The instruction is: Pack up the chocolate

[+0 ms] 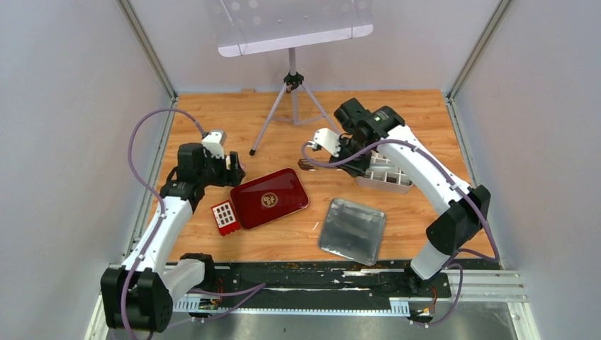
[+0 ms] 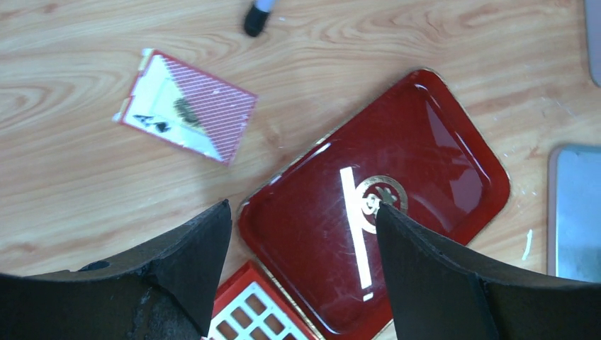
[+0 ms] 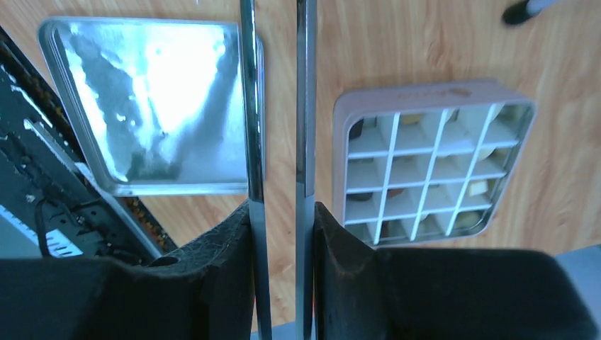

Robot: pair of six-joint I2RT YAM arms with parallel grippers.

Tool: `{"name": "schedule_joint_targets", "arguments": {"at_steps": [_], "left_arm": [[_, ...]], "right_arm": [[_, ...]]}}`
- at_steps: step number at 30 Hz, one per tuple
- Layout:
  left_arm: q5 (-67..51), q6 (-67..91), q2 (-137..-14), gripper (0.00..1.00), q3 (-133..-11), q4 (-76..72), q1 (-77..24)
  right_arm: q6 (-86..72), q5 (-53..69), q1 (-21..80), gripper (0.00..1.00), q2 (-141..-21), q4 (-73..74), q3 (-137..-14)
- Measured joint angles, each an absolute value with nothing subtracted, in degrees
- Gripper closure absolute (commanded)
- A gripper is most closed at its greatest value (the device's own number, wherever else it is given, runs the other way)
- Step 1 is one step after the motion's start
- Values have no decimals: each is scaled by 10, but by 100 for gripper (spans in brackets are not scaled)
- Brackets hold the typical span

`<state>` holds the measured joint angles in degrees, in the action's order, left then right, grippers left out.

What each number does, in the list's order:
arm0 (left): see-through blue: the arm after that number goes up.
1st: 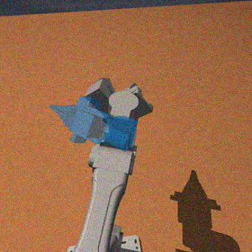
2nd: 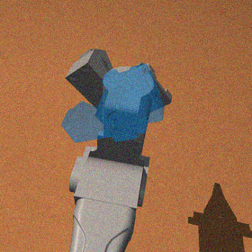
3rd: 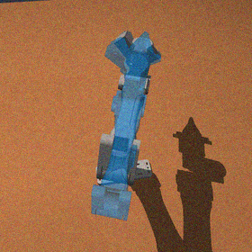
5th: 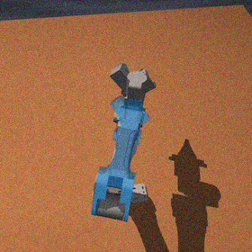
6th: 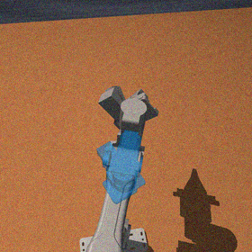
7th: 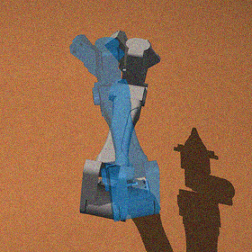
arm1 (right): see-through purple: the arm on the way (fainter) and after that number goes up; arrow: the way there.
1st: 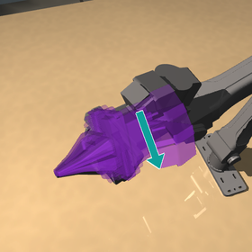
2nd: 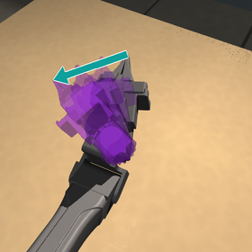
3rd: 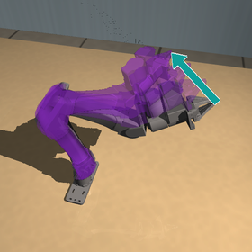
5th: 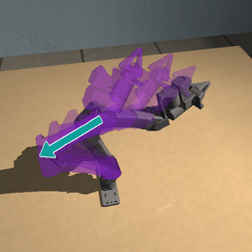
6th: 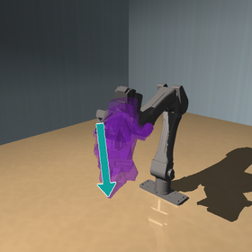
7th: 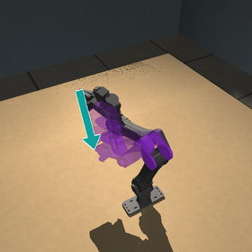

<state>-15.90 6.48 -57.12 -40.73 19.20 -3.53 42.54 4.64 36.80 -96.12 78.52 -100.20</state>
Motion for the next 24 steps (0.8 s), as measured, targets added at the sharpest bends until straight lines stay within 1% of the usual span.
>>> {"name": "schedule_joint_targets", "arguments": {"at_steps": [5, 11, 15, 20, 24], "left_arm": [[-173, 43, -617, 18, -428, 186, -90], [-186, 10, -679, 18, -479, 178, -135], [-190, 1, -712, 18, -507, 171, -147], [-190, 1, -719, 18, -510, 169, -156], [-190, 1, -719, 18, -510, 169, -159]], "right_arm": [[426, 59, 279, 83, -923, 800, -941], [428, 39, 182, 83, -887, 797, -889], [431, 27, 150, 82, -885, 793, -870], [437, 14, 126, 81, -885, 790, -854], [439, 0, 116, 76, -885, 785, -834]]}}
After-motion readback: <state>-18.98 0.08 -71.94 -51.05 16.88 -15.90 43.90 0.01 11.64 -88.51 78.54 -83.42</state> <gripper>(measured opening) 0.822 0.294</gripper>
